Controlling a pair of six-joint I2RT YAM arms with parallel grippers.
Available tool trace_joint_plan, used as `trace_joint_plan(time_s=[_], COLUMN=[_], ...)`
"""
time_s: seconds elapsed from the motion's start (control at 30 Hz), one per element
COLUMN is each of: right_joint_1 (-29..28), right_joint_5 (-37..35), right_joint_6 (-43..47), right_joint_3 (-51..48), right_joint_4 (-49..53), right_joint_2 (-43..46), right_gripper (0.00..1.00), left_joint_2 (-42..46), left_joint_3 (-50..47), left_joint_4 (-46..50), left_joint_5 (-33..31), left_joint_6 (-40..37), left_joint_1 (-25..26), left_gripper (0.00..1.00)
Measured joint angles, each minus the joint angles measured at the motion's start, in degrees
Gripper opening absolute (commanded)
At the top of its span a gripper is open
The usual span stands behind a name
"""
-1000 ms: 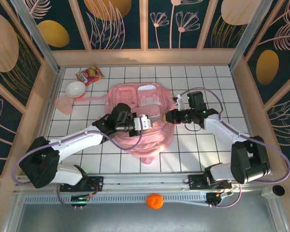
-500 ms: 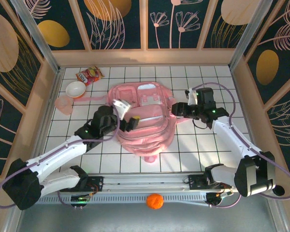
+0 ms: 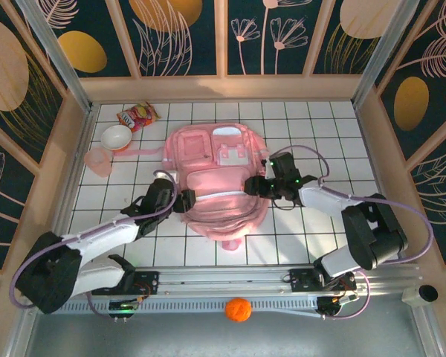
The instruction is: Pack the student bag
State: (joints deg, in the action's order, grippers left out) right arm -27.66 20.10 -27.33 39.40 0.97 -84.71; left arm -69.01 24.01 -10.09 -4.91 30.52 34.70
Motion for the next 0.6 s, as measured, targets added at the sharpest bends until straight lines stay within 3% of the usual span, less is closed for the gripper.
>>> trace_joint_plan(time_s=[0.17, 0.3, 0.6], right_joint_1=[0.7, 2.7, 16.9], right_joint_5=[0.8, 1.0, 0.3], right_joint_6=[-4.4, -6.1, -3.9], right_joint_3=[-3.8, -4.1, -3.0], right_joint_4=[-11.2, -14.4, -10.0], right_joint_2=[-1.9, -1.9, 0.0], right_gripper=[0.49, 0.50, 0.53], left_joint_2=[-4.2, -8.3, -25.5], left_joint_3=[0.0, 1.2, 17.4], left_joint_4=[-5.9, -9.9, -14.5], left_joint_5=[0.2, 0.1, 1.7], left_joint_6=[0.3, 0.7, -0.1], left_joint_1=[-0.4, -0.5, 2.9], left_gripper=[0.64, 0.64, 0.67])
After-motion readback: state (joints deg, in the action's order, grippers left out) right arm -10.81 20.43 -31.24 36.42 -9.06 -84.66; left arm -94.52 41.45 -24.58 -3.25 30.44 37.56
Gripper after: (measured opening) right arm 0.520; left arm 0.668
